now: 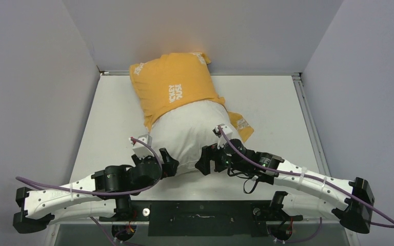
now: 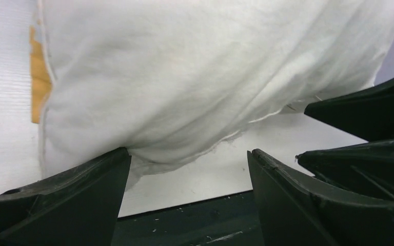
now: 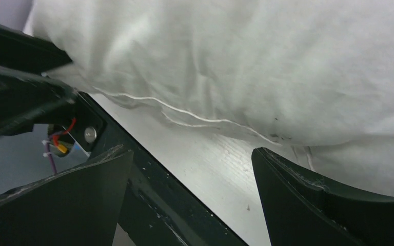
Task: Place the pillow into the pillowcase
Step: Stuff the pillow into the pillowcase.
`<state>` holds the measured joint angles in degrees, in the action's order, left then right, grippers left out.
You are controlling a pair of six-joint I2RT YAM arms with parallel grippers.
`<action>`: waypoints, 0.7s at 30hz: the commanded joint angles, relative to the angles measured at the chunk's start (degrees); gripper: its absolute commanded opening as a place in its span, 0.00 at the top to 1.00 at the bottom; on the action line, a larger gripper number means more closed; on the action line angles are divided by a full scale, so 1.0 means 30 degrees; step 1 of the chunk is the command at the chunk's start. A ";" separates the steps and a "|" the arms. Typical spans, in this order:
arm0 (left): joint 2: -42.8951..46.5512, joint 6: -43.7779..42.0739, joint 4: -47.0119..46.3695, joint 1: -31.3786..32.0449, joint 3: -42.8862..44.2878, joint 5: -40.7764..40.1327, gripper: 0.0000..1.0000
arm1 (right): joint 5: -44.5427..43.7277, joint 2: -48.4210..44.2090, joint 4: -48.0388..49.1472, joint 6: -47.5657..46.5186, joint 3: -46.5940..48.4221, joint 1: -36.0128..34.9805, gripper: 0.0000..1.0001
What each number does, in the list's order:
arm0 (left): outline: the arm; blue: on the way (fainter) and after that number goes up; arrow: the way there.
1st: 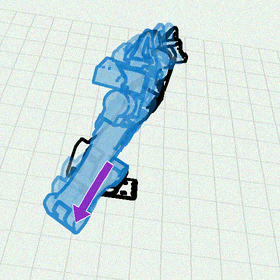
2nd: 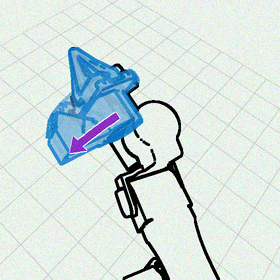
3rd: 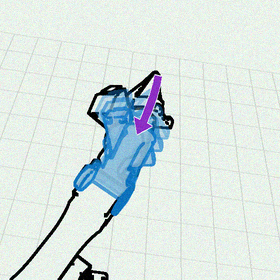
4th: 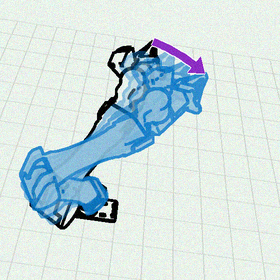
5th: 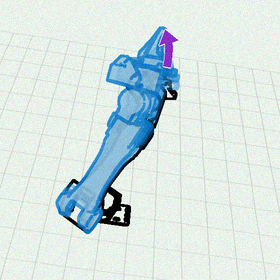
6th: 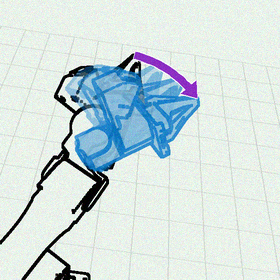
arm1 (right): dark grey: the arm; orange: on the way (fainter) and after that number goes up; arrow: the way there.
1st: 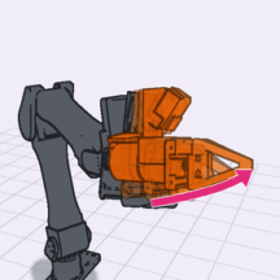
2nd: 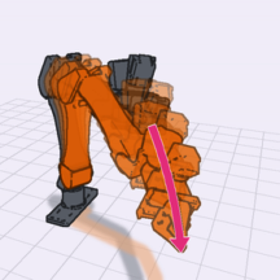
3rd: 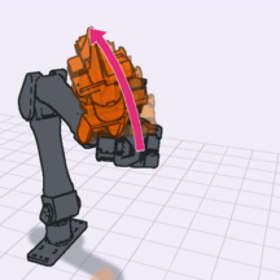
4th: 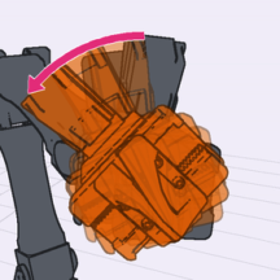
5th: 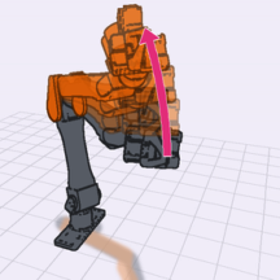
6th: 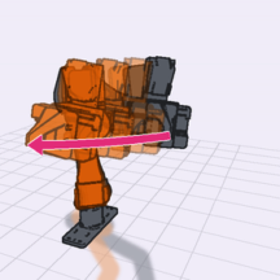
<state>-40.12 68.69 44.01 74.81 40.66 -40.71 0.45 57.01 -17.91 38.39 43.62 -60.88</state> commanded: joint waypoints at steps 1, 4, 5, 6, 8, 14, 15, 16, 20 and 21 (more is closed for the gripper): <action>0.0318 0.0663 0.3667 -0.0371 0.1013 -0.2203 0.13 | 0.1126 0.0240 0.0957 -0.0173 -0.0256 0.0324 0.10; 0.0581 -0.1171 0.2321 -0.0497 0.1022 -0.1488 0.13 | 0.2181 -0.0382 0.1753 -0.0208 -0.0527 0.0845 0.10; 0.0656 -0.1397 0.2198 -0.0563 0.1055 -0.1458 0.14 | 0.2335 -0.0560 0.1825 -0.0223 -0.0519 0.0995 0.10; 0.0735 -0.1491 0.2270 -0.0711 0.1147 -0.1580 0.14 | 0.2454 -0.0626 0.1754 -0.0250 -0.0445 0.1150 0.10; 0.0903 -0.1596 0.2748 -0.1111 0.1528 -0.1962 0.14 | 0.2375 -0.0523 0.1190 -0.0421 -0.0228 0.1368 0.10; 0.0011 -0.2676 0.5547 -0.3344 0.3791 -0.2637 0.13 | 0.2076 -0.0634 0.0524 -0.0394 -0.0560 0.1651 0.10; -0.0243 -0.3207 0.5809 -0.3863 0.4152 -0.2402 0.13 | 0.2008 -0.0613 0.0331 -0.0433 -0.0578 0.1715 0.10; -0.0411 -0.3640 0.5820 -0.4371 0.4332 -0.1999 0.11 | 0.1970 -0.0607 0.0190 -0.0481 -0.0606 0.1741 0.10; -0.0451 -0.6664 0.1862 -0.6935 0.3209 0.2081 0.12 | 0.1907 -0.0790 0.0067 -0.0513 -0.0821 0.1795 0.10; -0.0403 -0.7192 0.0320 -0.7524 0.2559 0.3777 0.13 | 0.2104 -0.0801 0.0201 -0.0634 -0.0849 0.1803 0.10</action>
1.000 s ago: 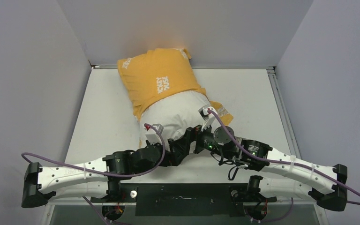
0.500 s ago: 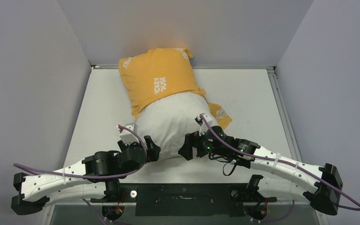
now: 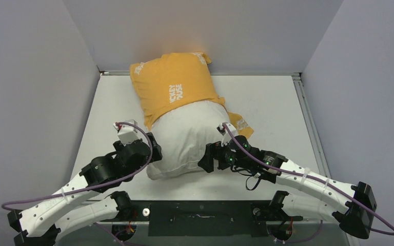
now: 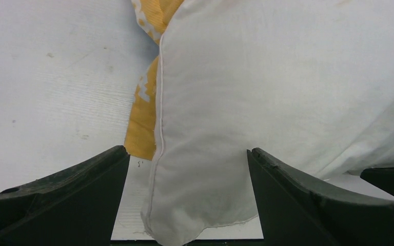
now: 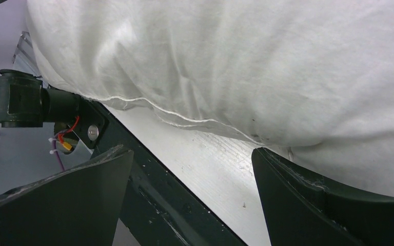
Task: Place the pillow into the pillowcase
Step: Stuff the pillow into the pillowcase.
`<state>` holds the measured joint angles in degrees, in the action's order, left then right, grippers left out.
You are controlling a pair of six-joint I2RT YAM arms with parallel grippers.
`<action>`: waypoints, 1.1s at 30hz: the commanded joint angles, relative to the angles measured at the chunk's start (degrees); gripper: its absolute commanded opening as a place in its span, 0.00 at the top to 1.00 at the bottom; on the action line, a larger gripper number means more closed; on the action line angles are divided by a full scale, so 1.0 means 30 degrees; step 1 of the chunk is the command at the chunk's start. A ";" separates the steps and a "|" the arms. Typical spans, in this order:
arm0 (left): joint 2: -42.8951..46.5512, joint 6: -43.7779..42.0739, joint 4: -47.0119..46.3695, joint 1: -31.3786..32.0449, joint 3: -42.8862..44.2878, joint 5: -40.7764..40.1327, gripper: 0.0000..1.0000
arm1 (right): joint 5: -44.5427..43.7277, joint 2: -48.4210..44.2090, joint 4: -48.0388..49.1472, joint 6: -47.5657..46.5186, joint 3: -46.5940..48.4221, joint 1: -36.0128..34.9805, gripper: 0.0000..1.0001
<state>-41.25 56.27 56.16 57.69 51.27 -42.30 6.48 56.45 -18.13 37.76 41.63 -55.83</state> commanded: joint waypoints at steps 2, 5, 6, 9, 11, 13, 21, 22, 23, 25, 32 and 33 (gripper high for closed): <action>-0.0251 -0.3506 -0.6921 -0.2818 -0.2288 0.7491 0.21 | 0.0758 -0.0502 0.0442 -0.0917 -0.0138 0.0102 0.10; -0.1111 -0.3113 -1.3262 -0.3351 -0.4211 1.2941 0.29 | 0.1725 -0.0327 0.0749 -0.1643 -0.0041 -0.0028 0.10; -0.1557 -0.2812 -1.5830 -0.3377 -0.4716 1.4311 0.31 | 0.1896 -0.0201 0.0701 -0.1869 0.0019 -0.0037 0.10; -0.3895 -0.1908 -2.0995 -0.3353 -0.5181 1.6205 0.39 | 0.1855 -0.0407 0.0459 -0.2203 0.0255 -0.0157 0.10; -0.6062 -0.1978 -2.2345 -0.3322 -0.4236 1.7368 0.41 | 0.1541 -0.0941 0.0277 -0.2272 0.0324 -0.0150 0.10; -0.7972 -0.1999 -2.3860 -0.3317 -0.3466 1.8750 0.44 | 0.1041 -0.1483 -0.0118 -0.2357 0.0486 -0.0117 0.10; -0.6355 -0.4555 -1.5880 -0.3376 -0.1201 1.1037 0.14 | -0.1732 -0.2344 -0.2768 -0.2938 0.1280 -0.0097 0.10; -0.5768 -0.4670 -1.4659 -0.3498 -0.1117 0.9789 0.11 | -0.2400 -0.2335 -0.3082 -0.2869 0.1287 -0.0104 0.10; -0.5241 -0.4688 -1.3463 -0.3622 -0.1121 0.8838 0.08 | -0.3241 -0.2271 -0.3524 -0.2714 0.1321 -0.0102 0.10; -0.4408 -0.4507 -1.1471 -0.4496 -0.1286 0.7827 0.05 | -0.4335 -0.2050 -0.4219 -0.2582 0.1413 -0.0101 0.10; -0.3860 -0.4189 -1.2612 -0.9209 -0.4847 1.2307 0.04 | -0.4539 -0.1793 -0.4897 -0.2199 0.1281 -0.0107 0.10; -0.4124 -0.4086 -1.3683 -0.9712 -0.5447 1.3207 0.05 | -0.4226 -0.1764 -0.4725 -0.2099 0.1188 -0.0124 0.10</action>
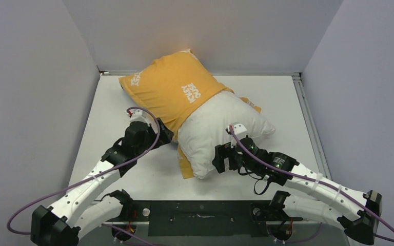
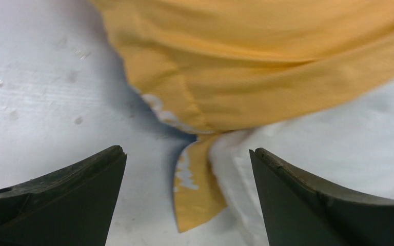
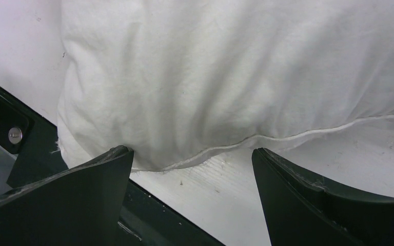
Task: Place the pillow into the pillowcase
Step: Stuff the pillow into the pillowcase.
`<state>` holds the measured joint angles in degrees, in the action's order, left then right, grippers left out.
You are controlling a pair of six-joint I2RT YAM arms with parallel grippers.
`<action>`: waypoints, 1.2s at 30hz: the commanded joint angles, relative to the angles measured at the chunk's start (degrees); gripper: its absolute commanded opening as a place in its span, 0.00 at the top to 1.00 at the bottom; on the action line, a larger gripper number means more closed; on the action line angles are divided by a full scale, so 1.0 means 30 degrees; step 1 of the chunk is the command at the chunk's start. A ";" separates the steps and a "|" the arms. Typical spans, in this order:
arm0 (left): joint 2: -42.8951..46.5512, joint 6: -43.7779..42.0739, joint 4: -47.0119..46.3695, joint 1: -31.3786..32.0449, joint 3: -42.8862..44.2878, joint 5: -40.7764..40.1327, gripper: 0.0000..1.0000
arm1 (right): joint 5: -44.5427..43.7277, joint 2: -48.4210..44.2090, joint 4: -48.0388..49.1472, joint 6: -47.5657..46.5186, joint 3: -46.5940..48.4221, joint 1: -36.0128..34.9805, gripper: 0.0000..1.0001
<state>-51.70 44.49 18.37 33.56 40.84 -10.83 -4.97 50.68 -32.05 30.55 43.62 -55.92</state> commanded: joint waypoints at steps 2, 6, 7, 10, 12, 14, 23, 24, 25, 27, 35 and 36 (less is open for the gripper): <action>-0.1377 -0.0059 -0.3608 -0.2337 -0.3028 0.4526 0.07 | 0.0299 0.0174 0.0363 0.0510 0.0268 -0.0088 0.10; -0.3412 0.0394 -0.8140 -0.2427 -0.3985 0.6867 0.12 | 0.1465 0.0317 0.1439 0.1000 -0.0315 -0.0082 0.10; -0.4132 0.0616 -0.9492 -0.2405 -0.4137 0.7456 0.13 | 0.1989 0.0402 0.1842 0.1137 -0.0547 -0.0077 0.10; -0.5530 0.1332 -1.2044 -0.2235 -0.4569 0.8349 0.16 | 0.2777 0.0841 0.3151 0.1535 -0.1261 -0.0059 0.10; -0.6169 0.1644 -1.3268 -0.1859 -0.4751 0.8465 0.19 | 0.2995 0.1193 0.4049 0.1759 -0.1715 -0.0059 0.10; -0.6615 0.1749 -1.3969 -0.1348 -0.4758 0.8511 0.26 | 0.2987 0.1567 0.4971 0.1848 -0.2104 -0.0020 0.10; -0.6934 0.2255 -1.4426 0.0442 -0.5758 0.7287 1.00 | 0.3578 0.3636 0.8284 0.1125 -0.1618 0.1386 0.42; -0.6738 0.2405 -1.4368 0.0766 -0.5959 0.7076 1.00 | 0.3773 0.3805 0.8621 0.1035 -0.1479 0.1593 0.55; -0.6435 0.2511 -1.4233 0.1235 -0.6127 0.6768 1.00 | 0.3947 0.3944 0.8899 0.0995 -0.1341 0.1806 0.65; -0.5708 0.2666 -1.3521 0.2694 -0.6390 0.5650 1.00 | 0.4281 0.4370 0.9479 0.0902 -0.1188 0.2309 0.83; -0.3138 0.3448 -1.0059 0.8427 -0.6151 0.1351 1.00 | 0.6048 0.6161 1.3890 0.2208 -0.1803 0.4128 0.95; -0.2931 0.3524 -0.9545 0.9073 -0.5979 0.0889 1.00 | 0.6121 0.6498 1.4604 0.2456 -0.1898 0.4137 0.95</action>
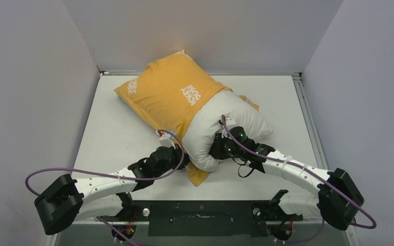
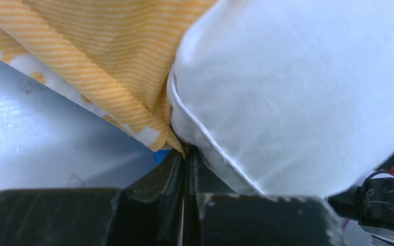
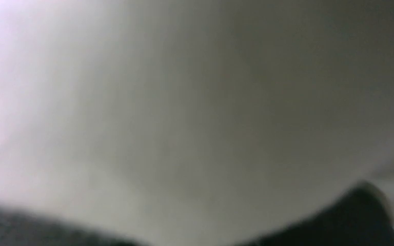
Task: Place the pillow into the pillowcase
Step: Stuff the pillow into the pillowcase.
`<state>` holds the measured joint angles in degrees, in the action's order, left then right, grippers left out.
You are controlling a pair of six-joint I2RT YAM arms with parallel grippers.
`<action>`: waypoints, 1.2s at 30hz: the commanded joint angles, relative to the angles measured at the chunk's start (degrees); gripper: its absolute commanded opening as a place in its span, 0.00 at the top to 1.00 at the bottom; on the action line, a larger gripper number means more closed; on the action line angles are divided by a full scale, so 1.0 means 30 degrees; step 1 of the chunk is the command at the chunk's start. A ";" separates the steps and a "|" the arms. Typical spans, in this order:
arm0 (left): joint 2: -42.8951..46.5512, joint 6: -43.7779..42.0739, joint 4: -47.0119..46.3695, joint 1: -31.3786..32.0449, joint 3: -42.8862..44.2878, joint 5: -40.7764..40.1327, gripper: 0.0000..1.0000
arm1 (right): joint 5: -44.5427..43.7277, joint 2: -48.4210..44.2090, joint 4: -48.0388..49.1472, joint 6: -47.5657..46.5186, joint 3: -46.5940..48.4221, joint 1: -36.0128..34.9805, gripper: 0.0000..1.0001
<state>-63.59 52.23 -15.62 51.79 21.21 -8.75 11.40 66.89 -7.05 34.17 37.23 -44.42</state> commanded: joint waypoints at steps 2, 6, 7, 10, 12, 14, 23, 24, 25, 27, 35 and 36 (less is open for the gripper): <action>0.1300 0.0920 0.2923 0.4288 0.1141 -0.0785 1.00 | 0.0726 0.1936 0.7662 0.1887 0.0083 0.0286 0.95; 0.1053 0.0399 0.5092 0.6469 0.2884 -0.1995 1.00 | 0.0498 0.3897 1.0993 0.3172 -0.0338 0.0228 0.95; 0.0816 0.0183 0.5880 0.6958 0.3355 -0.2094 1.00 | 0.0418 0.4403 1.1714 0.3503 -0.0414 0.0212 0.95; -0.0150 -0.0612 0.6749 0.8502 0.4762 -0.1984 1.00 | -0.0285 0.5876 1.3342 0.4322 -0.0430 0.0089 0.95; -0.0959 -0.0988 0.7440 0.9441 0.5756 -0.2135 1.00 | -0.0890 0.6611 1.4186 0.4694 -0.0429 -0.0009 0.95; -0.1744 -0.1317 0.8385 1.0234 0.6657 -0.2425 1.00 | -0.1077 0.7358 1.4828 0.4898 -0.0338 -0.0001 0.95; 0.0007 -0.0762 1.1266 1.0714 0.7295 -0.5025 0.58 | 0.0592 0.6780 1.4459 0.3957 -0.0670 0.0302 0.95; 0.0667 -0.0870 1.1493 1.0708 0.7301 -0.5461 0.48 | 0.0723 0.6503 1.4062 0.3652 -0.0642 0.0306 0.95; 0.1346 -0.0876 1.1888 1.0700 0.7437 -0.6043 0.40 | 0.0916 0.6271 1.3782 0.3419 -0.0660 0.0284 0.95; 0.2421 -0.0885 1.3206 1.0638 0.8172 -0.7690 0.35 | 0.1385 0.5889 1.3544 0.3274 -0.0810 0.0277 0.95; 0.1359 0.2908 2.4402 1.0069 1.4524 -1.7133 0.35 | 0.2452 0.5326 1.3336 0.3460 -0.1098 0.0276 0.95; 0.0909 0.3706 2.5648 0.9730 1.5144 -1.7995 0.35 | 0.2556 0.5351 1.3384 0.3484 -0.1080 0.0262 0.95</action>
<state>-57.14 54.48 41.32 83.02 59.66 -46.41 15.33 84.84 30.28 43.83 34.20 -43.46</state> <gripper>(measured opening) 0.647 0.118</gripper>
